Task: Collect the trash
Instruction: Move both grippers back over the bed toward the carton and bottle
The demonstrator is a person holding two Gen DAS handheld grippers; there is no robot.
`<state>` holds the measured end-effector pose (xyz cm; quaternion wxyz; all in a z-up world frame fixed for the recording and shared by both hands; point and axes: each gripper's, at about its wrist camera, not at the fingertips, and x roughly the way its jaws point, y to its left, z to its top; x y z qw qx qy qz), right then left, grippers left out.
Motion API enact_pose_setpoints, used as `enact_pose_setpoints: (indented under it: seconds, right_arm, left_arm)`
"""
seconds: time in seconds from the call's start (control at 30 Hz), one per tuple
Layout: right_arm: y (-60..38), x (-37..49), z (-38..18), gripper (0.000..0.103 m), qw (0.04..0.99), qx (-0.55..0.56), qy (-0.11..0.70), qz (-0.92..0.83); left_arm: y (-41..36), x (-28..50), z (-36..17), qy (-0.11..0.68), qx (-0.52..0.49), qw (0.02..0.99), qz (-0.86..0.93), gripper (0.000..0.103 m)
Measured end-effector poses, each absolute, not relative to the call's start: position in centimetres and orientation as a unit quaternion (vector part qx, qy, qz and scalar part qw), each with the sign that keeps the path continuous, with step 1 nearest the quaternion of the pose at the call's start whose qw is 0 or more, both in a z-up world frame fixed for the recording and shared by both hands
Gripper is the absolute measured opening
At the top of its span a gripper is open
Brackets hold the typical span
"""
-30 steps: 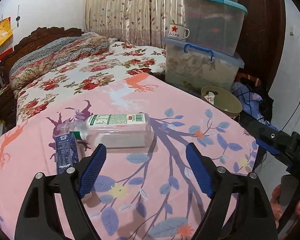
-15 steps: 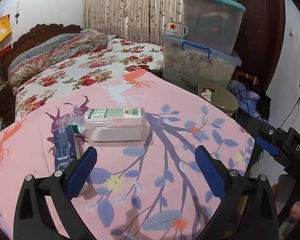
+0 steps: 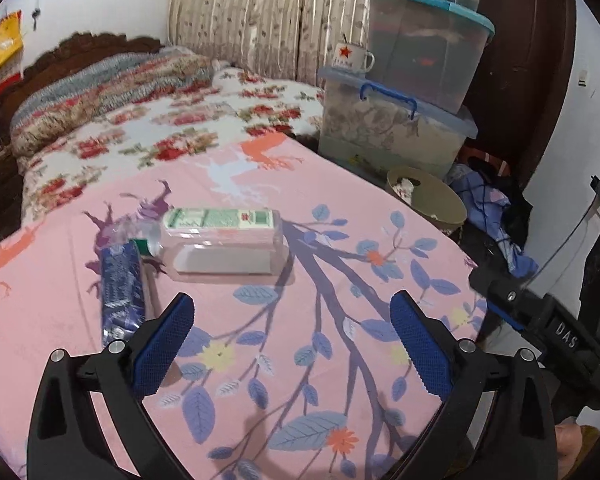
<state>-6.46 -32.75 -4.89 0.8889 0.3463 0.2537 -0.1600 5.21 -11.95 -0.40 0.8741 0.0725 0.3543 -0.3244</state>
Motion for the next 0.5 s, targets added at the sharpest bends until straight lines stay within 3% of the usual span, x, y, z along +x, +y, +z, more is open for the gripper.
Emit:
enact_pose_setpoints:
  seconds: [0.5]
  right_arm:
    - [-32.4,-6.3,-5.0,0.100,0.894,0.341,0.249,-0.151]
  left_arm:
    - [-9.9,5.7,1.1,0.321,0.033,0.889,-0.324,0.094]
